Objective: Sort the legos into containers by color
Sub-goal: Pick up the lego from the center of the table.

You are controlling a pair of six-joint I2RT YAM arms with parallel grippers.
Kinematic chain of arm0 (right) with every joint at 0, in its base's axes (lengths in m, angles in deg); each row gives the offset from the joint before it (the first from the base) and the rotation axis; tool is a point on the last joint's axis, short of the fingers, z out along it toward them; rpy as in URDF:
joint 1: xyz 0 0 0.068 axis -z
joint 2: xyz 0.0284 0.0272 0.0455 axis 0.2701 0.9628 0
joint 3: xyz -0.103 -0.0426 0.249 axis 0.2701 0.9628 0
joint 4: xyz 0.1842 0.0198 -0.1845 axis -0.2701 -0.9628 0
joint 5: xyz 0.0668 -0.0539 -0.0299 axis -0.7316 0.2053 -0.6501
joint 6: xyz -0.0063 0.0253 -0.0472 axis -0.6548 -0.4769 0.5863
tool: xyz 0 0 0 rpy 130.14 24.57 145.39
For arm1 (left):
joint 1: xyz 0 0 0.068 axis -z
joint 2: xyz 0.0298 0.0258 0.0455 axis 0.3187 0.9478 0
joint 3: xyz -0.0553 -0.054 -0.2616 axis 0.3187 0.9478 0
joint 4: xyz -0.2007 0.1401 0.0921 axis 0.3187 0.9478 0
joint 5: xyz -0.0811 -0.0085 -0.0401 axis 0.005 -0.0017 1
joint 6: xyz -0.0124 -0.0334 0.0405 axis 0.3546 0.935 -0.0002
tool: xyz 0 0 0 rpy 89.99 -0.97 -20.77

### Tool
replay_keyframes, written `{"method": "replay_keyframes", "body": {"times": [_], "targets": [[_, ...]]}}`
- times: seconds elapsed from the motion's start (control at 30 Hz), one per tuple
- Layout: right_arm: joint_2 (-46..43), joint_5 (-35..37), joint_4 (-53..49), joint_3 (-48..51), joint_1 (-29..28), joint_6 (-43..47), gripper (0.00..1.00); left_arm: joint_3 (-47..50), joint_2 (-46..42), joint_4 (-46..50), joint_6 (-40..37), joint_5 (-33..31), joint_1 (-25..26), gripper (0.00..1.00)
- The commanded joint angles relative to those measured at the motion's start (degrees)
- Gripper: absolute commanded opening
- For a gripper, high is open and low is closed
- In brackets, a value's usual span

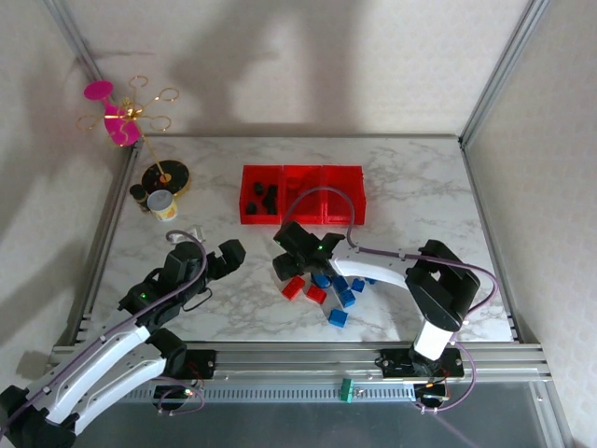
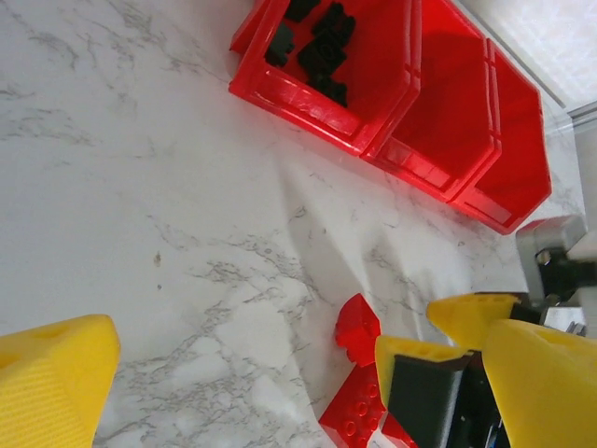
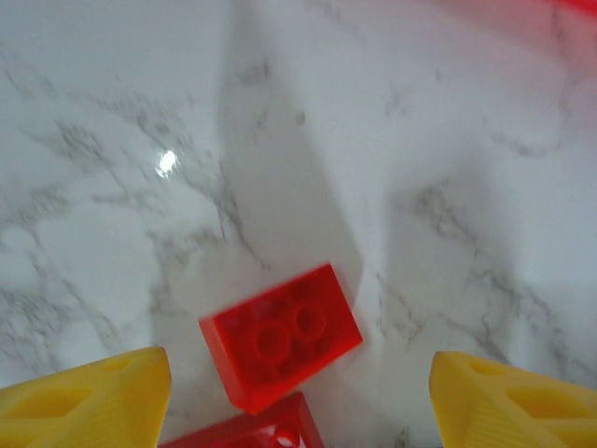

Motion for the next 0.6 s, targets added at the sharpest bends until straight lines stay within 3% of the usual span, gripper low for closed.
{"method": "replay_keyframes", "body": {"times": [0.0, 0.33, 0.57], "targets": [[-0.1, -0.3, -0.3, 0.7, -1.2, 0.5, 0.70, 1.1, -1.2, 1.1, 1.4, -0.2, -0.4, 1.00], [5.9, 3.0, -1.4, -3.0, -2.8, 1.6, 0.74, 1.9, -1.6, 0.7, 2.0, -0.8, -0.4, 1.00], [8.7, 4.5, -0.7, -3.9, -2.8, 1.8, 0.69, 2.0, -0.9, 0.5, 1.6, -1.0, -0.4, 1.00]]}}
